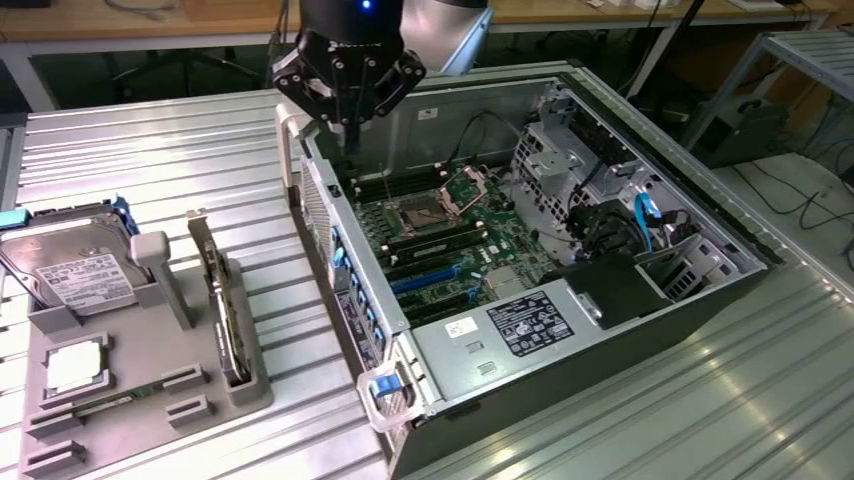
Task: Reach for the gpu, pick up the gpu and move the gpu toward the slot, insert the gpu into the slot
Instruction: 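Reach for the gpu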
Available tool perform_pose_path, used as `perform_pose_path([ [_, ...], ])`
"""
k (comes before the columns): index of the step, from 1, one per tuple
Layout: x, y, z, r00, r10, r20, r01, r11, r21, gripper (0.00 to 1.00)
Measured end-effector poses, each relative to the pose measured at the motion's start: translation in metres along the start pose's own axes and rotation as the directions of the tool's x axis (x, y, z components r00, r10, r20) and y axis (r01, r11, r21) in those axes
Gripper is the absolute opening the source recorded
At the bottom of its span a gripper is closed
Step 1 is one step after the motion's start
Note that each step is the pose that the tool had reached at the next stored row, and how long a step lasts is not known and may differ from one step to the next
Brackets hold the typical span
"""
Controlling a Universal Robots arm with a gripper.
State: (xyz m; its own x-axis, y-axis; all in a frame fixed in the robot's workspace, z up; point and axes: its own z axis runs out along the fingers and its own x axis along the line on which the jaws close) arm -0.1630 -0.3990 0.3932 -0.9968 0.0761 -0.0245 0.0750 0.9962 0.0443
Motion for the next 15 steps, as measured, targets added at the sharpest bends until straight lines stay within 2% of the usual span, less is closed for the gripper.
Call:
perform_pose_path([
  [15, 0.013, -0.0010, -0.0003, 1.0000, 0.000, 0.0000, 0.000, 1.0000, 0.0000, 0.11],
])
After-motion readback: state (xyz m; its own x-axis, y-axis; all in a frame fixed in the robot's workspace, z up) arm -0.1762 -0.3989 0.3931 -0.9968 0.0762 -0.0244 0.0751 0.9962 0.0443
